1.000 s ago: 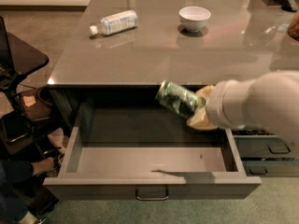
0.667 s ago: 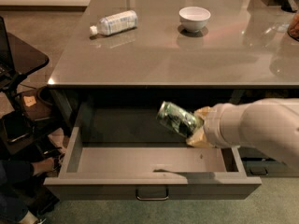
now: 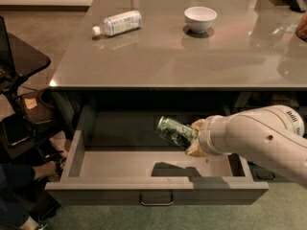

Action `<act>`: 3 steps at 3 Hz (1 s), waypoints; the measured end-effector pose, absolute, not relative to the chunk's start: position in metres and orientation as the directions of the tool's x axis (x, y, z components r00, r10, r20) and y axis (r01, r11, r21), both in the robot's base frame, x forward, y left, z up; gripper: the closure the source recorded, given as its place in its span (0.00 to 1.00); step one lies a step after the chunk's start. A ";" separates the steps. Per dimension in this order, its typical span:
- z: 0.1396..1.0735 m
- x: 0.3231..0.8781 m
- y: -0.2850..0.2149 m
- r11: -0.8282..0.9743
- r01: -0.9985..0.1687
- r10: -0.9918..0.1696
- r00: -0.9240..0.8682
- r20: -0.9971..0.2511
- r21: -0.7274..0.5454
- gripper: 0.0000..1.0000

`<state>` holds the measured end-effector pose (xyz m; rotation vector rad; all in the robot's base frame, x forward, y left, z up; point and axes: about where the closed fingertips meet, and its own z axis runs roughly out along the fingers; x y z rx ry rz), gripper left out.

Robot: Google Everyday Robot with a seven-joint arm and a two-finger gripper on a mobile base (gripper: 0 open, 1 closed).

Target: Place green can into top drawer

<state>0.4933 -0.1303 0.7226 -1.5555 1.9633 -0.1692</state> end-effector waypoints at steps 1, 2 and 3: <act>0.722 0.493 -0.130 0.298 -0.836 -0.915 -0.114 -0.386 -0.460 1.00; 0.676 0.499 -0.137 0.302 -0.867 -0.910 -0.139 -0.391 -0.397 1.00; 0.622 0.504 -0.145 0.303 -0.898 -0.905 -0.167 -0.391 -0.318 1.00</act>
Offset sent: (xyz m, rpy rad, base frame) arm 0.0168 -0.0235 -0.1430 0.0495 0.2186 0.0026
